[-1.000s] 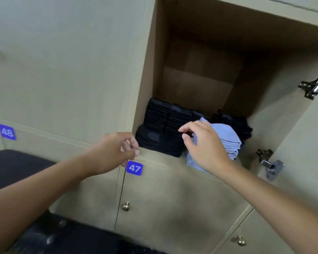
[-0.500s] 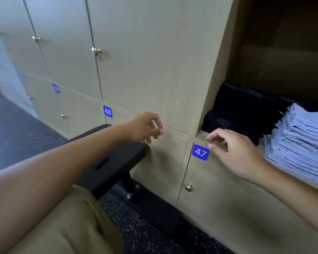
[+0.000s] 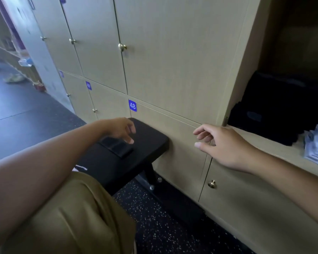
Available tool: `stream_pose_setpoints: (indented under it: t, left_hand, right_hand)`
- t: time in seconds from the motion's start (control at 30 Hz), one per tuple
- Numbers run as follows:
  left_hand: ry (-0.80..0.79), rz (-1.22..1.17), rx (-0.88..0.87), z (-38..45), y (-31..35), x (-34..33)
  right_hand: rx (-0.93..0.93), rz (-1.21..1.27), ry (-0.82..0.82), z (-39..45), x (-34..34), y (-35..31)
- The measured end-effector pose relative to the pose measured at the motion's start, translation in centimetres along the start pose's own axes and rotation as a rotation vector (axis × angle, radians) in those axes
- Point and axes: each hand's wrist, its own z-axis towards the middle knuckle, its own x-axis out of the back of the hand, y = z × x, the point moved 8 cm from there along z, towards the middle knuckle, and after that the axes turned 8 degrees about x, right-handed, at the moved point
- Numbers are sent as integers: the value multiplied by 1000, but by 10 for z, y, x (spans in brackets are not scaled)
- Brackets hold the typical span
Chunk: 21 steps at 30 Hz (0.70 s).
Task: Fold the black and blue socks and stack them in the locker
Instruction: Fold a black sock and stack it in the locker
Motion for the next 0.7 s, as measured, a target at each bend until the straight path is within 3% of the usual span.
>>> stream_pose_setpoints:
  t: [0.27, 0.7]
  left_hand:
    - [-56, 287, 143, 14, -52, -13]
    - [-32, 532, 31, 20, -29, -19]
  right_hand:
    - [-2, -5, -92, 10, -23, -5]
    - [-62, -15, -134, 4, -25, 9]
